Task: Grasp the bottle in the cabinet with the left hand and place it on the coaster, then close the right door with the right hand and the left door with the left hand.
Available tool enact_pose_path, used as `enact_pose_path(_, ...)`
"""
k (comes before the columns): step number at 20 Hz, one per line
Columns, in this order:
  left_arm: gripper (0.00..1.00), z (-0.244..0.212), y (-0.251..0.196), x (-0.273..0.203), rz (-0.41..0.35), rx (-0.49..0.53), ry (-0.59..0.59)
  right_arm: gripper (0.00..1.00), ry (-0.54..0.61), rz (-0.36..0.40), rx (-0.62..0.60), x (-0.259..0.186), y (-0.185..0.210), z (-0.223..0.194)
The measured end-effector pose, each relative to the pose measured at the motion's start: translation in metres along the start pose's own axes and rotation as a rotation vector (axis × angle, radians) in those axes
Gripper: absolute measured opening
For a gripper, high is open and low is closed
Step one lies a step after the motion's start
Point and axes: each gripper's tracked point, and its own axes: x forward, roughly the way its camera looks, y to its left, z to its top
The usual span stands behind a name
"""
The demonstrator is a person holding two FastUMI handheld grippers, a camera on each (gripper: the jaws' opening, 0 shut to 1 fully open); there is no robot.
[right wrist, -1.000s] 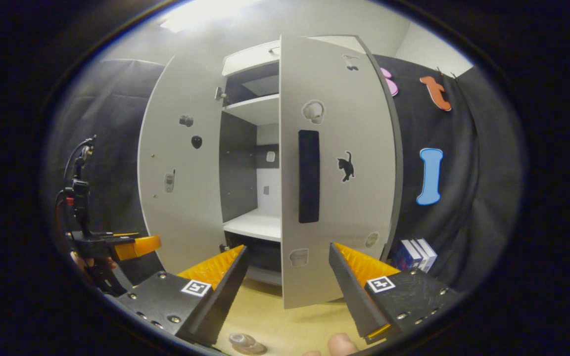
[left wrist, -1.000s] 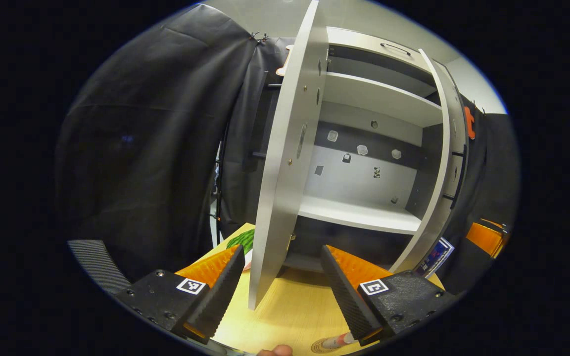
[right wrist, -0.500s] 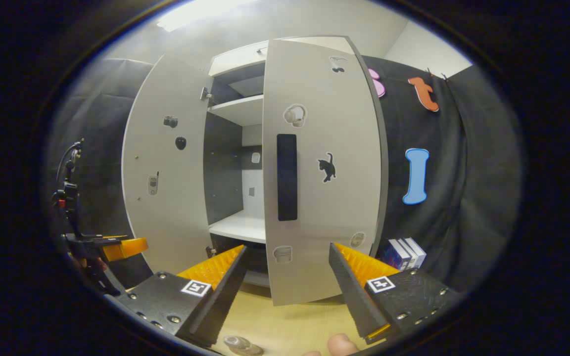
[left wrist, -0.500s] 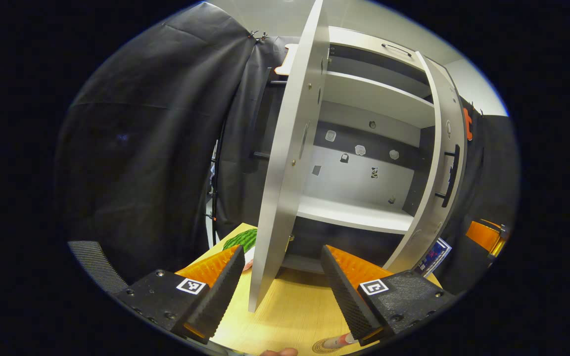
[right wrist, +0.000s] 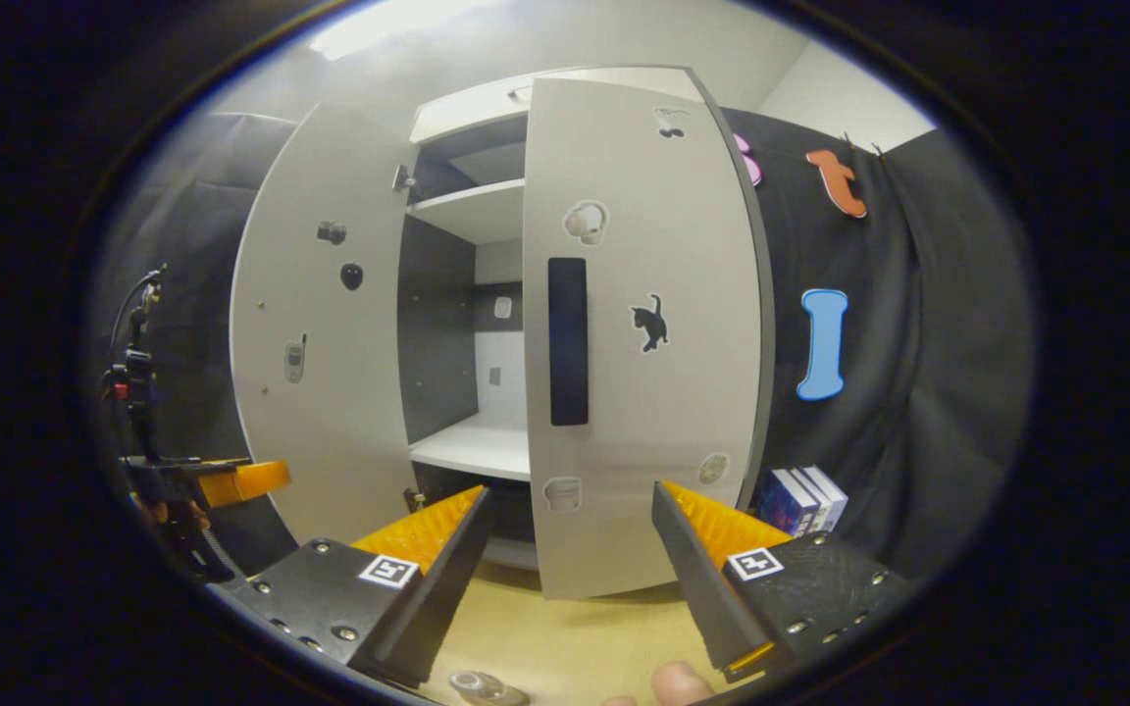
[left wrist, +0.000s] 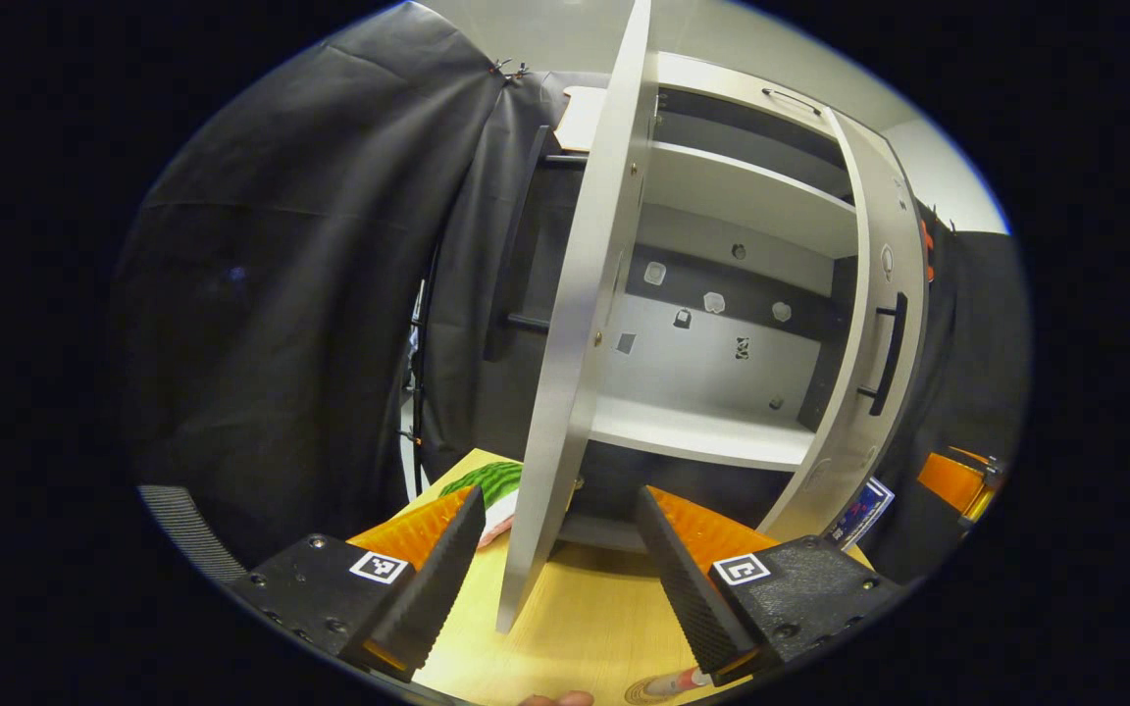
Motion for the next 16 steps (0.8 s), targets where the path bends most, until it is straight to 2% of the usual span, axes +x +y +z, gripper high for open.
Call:
enact_pose_path(8,0.98,0.005,-0.004,0.01,-0.025,0.013,-0.009,0.99,-0.004,-0.029,0.013,-0.002,-0.007,-0.001)
enact_pose_path(9,1.0,0.006,-0.004,0.011,-0.028,0.016,-0.01,0.99,-0.003,-0.032,0.016,-0.003,-0.006,-0.002)
enact_pose_path(12,0.97,0.008,-0.01,0.013,-0.061,0.008,-0.015,0.99,0.005,-0.041,0.029,-0.005,-0.007,-0.005)
enact_pose_path(13,0.97,0.007,-0.011,0.013,-0.068,0.01,-0.014,0.94,0.005,-0.048,0.037,-0.005,-0.009,-0.006)
enact_pose_path(14,0.97,0.008,-0.011,0.015,-0.071,0.016,-0.014,0.99,0.005,-0.054,0.045,-0.005,-0.009,-0.006)
enact_pose_path(16,1.0,0.009,-0.012,0.018,-0.081,0.025,-0.018,0.99,0.009,-0.064,0.055,-0.006,-0.011,-0.008)
